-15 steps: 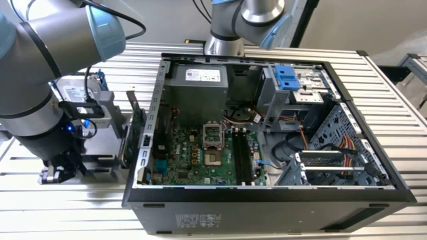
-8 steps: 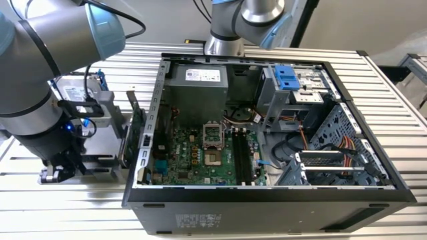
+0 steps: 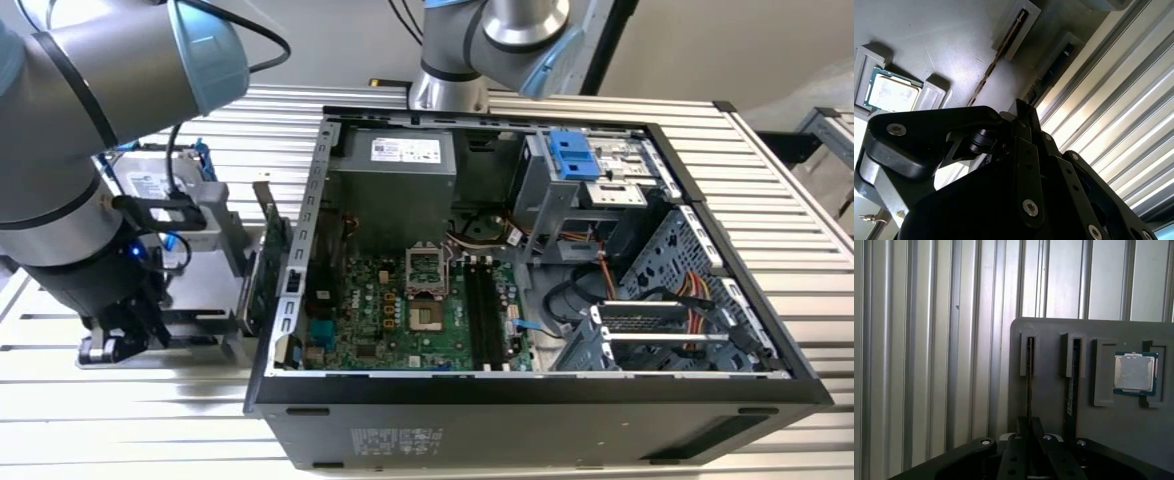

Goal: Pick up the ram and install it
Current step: 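Pick up the ram and move it above insertion slot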

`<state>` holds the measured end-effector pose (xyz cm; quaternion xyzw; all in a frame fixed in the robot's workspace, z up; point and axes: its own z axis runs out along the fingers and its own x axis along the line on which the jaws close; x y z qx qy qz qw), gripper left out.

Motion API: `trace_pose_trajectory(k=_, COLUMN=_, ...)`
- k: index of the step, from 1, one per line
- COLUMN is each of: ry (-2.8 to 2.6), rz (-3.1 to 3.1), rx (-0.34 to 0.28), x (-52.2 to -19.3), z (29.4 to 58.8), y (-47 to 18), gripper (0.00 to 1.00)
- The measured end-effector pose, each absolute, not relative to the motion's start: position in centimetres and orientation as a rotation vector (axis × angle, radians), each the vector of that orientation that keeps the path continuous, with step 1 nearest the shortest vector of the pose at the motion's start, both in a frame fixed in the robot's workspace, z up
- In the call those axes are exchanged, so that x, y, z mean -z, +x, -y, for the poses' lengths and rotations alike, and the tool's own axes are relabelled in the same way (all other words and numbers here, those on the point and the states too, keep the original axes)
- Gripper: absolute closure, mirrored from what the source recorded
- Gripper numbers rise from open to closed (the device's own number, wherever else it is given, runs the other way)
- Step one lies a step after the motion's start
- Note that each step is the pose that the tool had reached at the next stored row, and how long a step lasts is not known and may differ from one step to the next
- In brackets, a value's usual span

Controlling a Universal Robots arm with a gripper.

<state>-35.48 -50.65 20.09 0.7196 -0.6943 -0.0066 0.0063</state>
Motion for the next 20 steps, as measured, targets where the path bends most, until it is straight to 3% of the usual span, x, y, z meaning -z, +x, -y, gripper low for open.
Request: trace_pose_trajectory(k=20, ry=2.252, rz=2.173, rx=0.021, x=-21.09, z=50.65, y=-35.48, gripper=1.00)
